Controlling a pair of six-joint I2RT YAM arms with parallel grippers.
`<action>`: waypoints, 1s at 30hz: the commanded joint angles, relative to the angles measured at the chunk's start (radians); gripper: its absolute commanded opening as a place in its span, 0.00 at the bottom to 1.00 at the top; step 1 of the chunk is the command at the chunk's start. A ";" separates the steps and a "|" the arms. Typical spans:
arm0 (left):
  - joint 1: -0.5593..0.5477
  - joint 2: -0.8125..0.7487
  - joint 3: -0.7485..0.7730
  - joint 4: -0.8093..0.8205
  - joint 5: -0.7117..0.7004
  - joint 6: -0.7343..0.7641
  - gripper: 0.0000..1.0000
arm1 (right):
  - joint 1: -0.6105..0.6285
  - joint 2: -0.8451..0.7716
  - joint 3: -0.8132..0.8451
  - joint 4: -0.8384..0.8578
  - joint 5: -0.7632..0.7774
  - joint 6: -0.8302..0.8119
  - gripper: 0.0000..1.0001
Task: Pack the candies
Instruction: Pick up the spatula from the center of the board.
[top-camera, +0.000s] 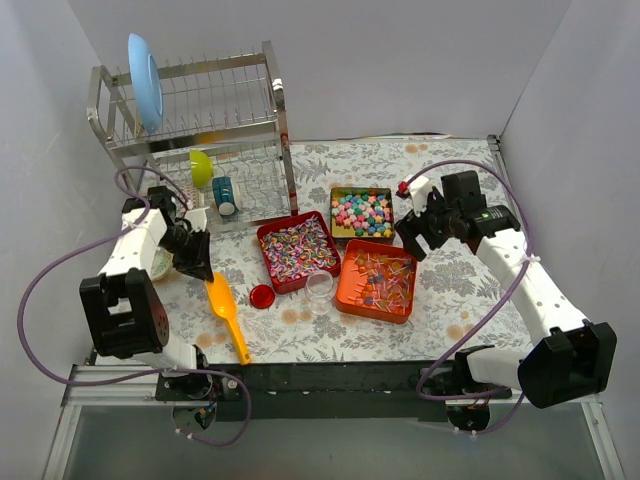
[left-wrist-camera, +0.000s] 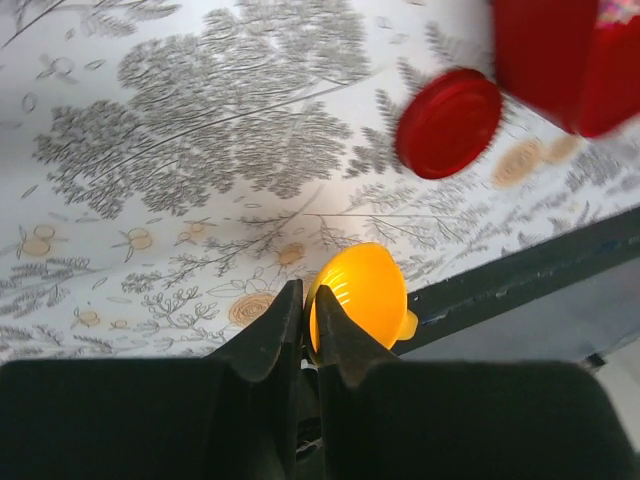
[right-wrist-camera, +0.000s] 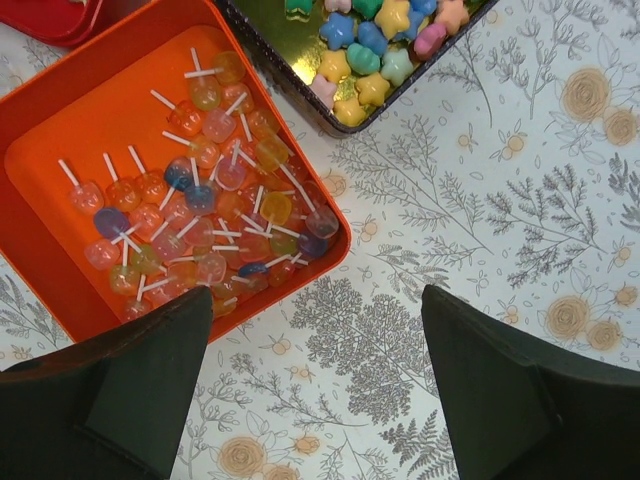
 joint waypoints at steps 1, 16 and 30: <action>0.000 -0.149 0.060 -0.116 0.251 0.219 0.00 | -0.001 -0.011 0.083 -0.023 -0.059 -0.018 0.92; -0.035 -0.242 0.378 0.358 0.734 -0.457 0.00 | 0.186 -0.020 0.397 0.092 -0.251 0.071 0.96; -0.067 -0.395 0.114 0.775 0.513 -0.916 0.00 | 0.525 0.124 0.444 0.235 -0.107 0.022 0.84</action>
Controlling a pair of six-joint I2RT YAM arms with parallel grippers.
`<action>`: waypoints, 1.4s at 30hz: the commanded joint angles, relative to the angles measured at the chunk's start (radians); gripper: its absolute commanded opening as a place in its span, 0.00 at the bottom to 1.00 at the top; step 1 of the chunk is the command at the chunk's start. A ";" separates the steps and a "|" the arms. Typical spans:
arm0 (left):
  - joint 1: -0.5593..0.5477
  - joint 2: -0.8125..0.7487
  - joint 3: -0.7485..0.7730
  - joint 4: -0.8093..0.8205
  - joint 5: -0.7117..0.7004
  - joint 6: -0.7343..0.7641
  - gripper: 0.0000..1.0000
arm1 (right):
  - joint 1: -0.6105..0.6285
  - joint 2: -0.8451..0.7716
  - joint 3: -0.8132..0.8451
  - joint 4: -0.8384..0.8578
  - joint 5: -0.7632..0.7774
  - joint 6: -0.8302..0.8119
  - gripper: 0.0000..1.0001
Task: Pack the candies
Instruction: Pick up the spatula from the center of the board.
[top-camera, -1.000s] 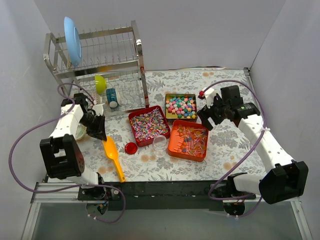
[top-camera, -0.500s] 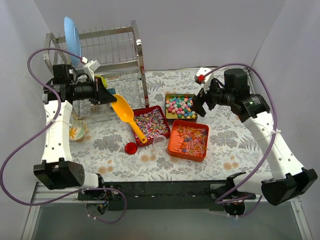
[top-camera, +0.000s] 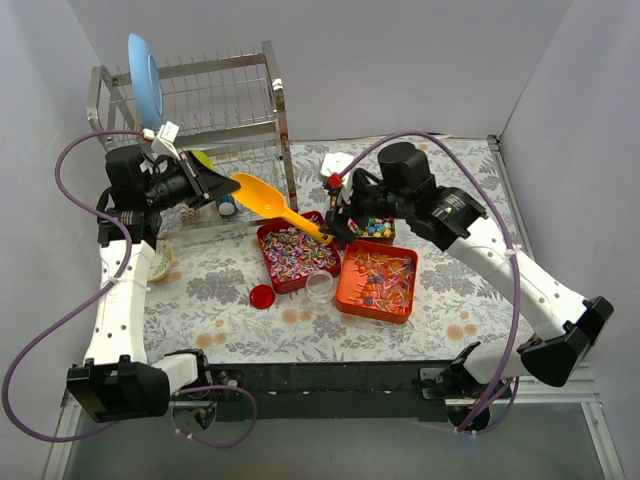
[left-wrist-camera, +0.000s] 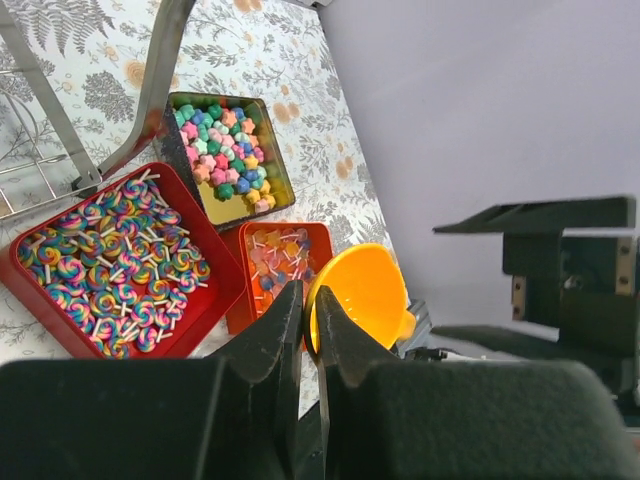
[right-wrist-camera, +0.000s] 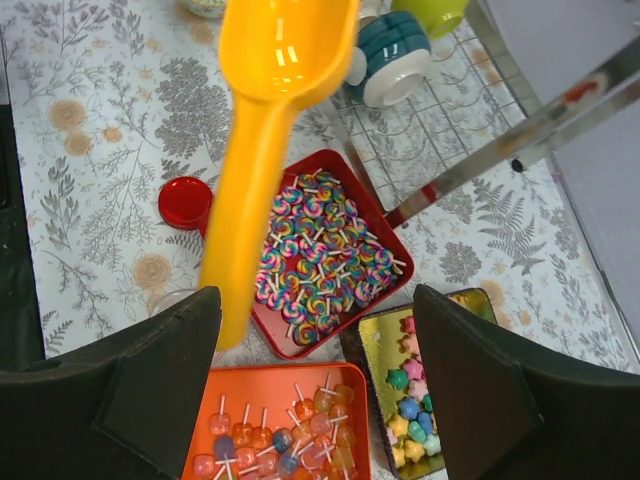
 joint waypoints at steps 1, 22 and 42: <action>0.000 0.030 -0.003 0.078 -0.010 -0.112 0.00 | 0.078 0.011 -0.005 0.114 0.050 -0.030 0.83; 0.002 0.073 -0.016 0.089 0.065 -0.171 0.00 | 0.227 0.077 -0.105 0.352 0.317 -0.044 0.70; 0.002 0.023 -0.078 0.087 0.082 0.024 0.60 | 0.085 0.024 -0.049 0.155 0.262 -0.075 0.01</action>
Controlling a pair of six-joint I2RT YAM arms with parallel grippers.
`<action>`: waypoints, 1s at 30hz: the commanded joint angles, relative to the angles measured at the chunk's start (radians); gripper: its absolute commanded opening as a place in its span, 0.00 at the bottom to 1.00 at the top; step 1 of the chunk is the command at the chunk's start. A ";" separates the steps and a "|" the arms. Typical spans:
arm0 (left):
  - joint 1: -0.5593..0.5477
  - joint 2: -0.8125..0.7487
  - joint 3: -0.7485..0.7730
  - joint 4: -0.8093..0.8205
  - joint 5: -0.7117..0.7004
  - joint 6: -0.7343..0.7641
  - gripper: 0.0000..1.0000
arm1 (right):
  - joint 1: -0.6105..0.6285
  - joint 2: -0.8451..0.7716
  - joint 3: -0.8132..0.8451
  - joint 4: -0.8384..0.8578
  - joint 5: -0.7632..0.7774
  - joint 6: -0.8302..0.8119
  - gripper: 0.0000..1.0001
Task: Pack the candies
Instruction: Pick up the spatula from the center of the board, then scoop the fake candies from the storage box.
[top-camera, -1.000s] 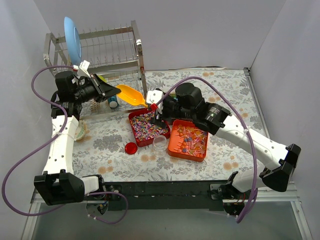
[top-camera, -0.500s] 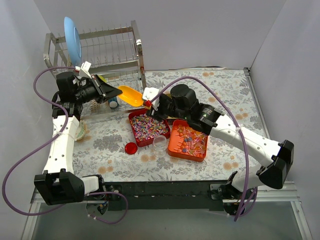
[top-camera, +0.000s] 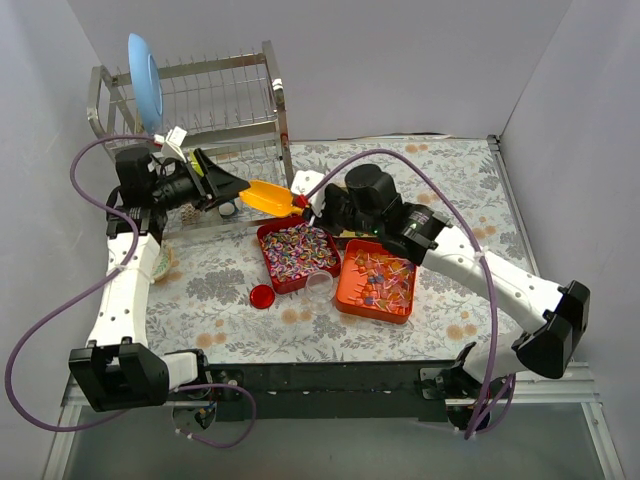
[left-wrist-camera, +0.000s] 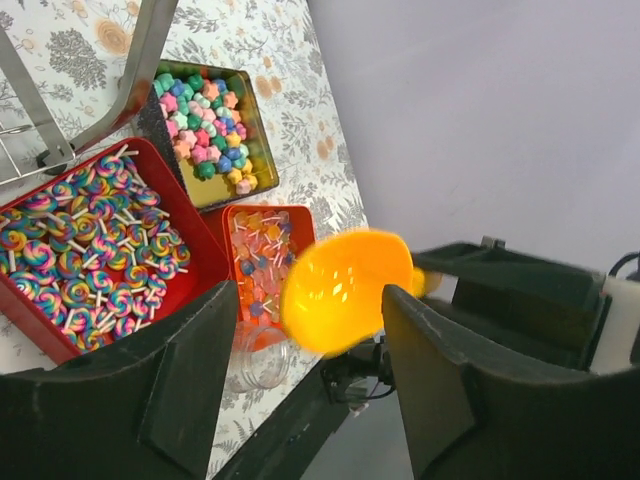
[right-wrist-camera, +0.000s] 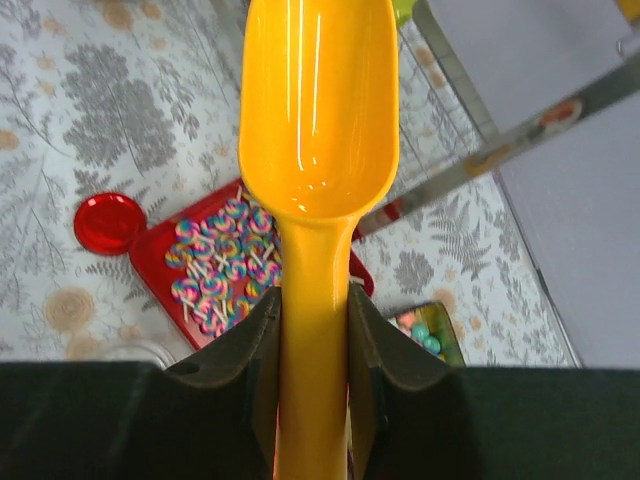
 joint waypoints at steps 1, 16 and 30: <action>-0.001 -0.063 -0.043 -0.027 0.013 0.164 0.61 | -0.141 -0.069 0.067 -0.140 -0.062 -0.056 0.01; -0.211 -0.115 -0.290 -0.109 -0.231 0.729 0.45 | -0.372 -0.174 0.059 -0.862 -0.012 -0.691 0.01; -0.349 -0.083 -0.348 -0.003 -0.245 0.657 0.00 | -0.386 -0.067 -0.021 -1.027 0.367 -0.947 0.01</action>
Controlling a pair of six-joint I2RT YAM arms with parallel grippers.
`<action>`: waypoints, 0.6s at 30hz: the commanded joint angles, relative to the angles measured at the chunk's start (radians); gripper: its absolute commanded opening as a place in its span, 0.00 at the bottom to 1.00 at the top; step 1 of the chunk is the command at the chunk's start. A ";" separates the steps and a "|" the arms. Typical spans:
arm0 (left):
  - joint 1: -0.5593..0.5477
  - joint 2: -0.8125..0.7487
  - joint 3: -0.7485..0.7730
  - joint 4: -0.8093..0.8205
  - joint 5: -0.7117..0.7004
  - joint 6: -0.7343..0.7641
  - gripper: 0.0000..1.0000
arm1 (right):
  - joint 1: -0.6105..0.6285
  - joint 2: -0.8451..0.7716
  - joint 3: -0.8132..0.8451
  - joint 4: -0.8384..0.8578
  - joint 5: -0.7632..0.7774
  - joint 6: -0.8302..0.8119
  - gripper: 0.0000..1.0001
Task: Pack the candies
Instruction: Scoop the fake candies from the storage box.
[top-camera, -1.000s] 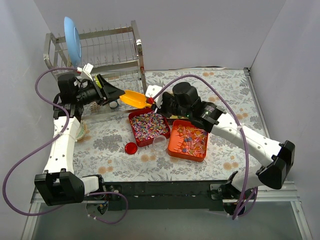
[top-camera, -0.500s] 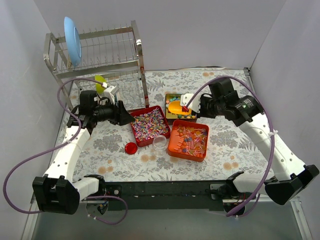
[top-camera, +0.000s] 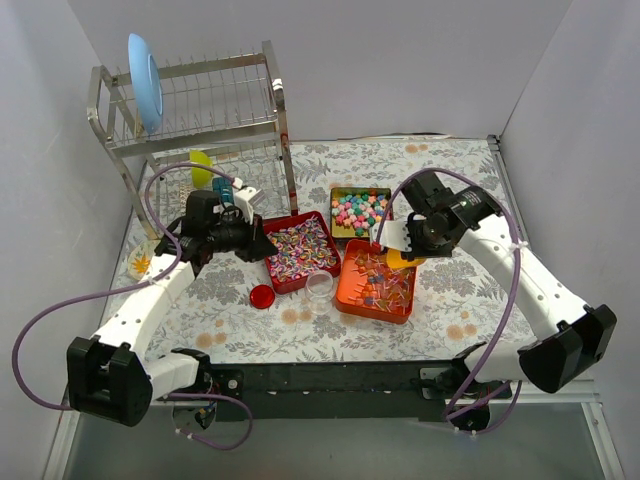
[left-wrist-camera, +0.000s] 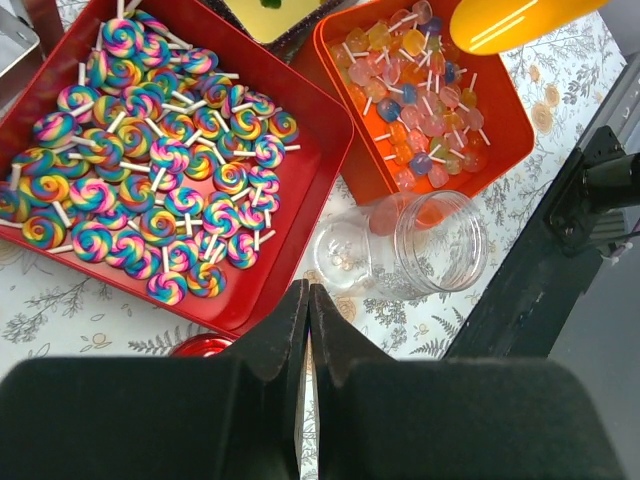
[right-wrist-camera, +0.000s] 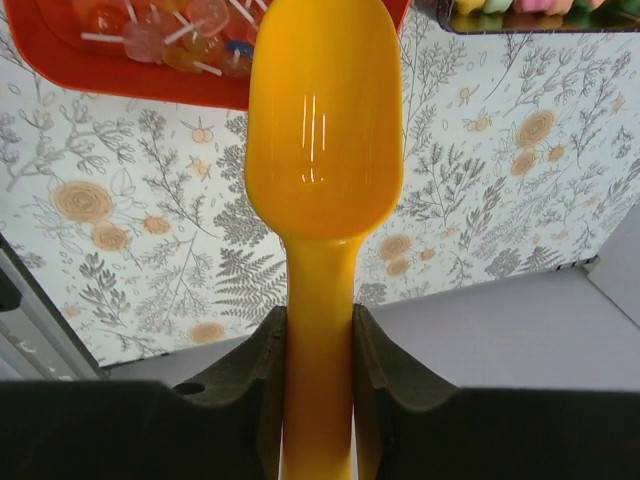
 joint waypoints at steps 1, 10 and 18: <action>-0.013 -0.022 -0.030 0.050 0.004 -0.028 0.00 | -0.003 0.044 0.007 -0.020 0.188 -0.306 0.01; -0.016 -0.063 -0.069 0.044 -0.011 -0.025 0.00 | 0.012 0.135 -0.008 0.138 0.355 -0.555 0.01; -0.016 -0.100 -0.092 0.062 -0.019 -0.039 0.00 | 0.064 0.074 -0.218 0.273 0.444 -0.815 0.01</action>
